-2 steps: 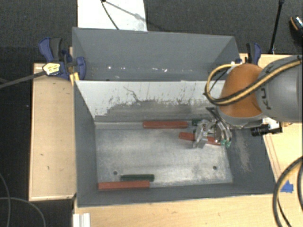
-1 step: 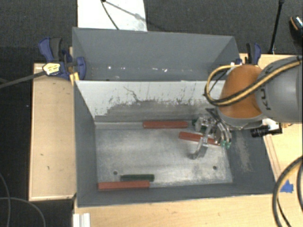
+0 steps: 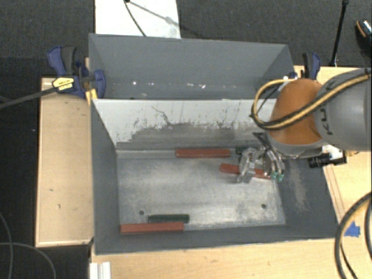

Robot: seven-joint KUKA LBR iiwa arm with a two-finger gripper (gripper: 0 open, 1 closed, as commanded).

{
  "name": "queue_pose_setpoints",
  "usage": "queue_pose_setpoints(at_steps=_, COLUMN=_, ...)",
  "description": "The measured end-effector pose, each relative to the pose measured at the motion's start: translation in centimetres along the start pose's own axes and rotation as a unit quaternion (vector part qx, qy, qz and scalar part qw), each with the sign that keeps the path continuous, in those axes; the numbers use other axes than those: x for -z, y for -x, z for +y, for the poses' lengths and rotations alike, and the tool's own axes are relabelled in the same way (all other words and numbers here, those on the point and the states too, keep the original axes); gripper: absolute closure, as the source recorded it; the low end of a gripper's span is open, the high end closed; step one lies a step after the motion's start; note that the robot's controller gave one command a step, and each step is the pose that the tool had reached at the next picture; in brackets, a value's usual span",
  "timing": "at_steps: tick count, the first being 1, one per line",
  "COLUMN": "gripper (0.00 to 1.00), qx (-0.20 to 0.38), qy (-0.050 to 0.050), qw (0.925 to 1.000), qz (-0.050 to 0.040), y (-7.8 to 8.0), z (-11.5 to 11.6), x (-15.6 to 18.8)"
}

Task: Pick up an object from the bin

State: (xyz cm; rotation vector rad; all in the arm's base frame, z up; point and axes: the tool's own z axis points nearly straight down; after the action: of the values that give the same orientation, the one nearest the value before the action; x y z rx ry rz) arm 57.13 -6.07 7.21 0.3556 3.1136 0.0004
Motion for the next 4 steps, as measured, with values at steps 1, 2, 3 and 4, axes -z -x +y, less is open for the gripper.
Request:
queue_pose_setpoints(at_steps=1, gripper=1.00, qx=0.050, qy=0.000, qw=0.9988, qz=-0.0018, y=-0.3, z=-2.0, x=15.1)
queue_pose_setpoints(at_steps=2, gripper=0.00, qx=0.049, qy=0.000, qw=0.9988, qz=0.0022, y=-0.4, z=-2.0, x=14.6)
queue_pose_setpoints(at_steps=3, gripper=0.00, qx=0.086, qy=0.000, qw=0.9963, qz=0.0031, y=1.0, z=0.9, x=-0.5)
queue_pose_setpoints(at_steps=4, gripper=1.00, qx=0.085, qy=0.000, qw=0.9964, qz=0.0019, y=1.0, z=0.8, x=-0.1)
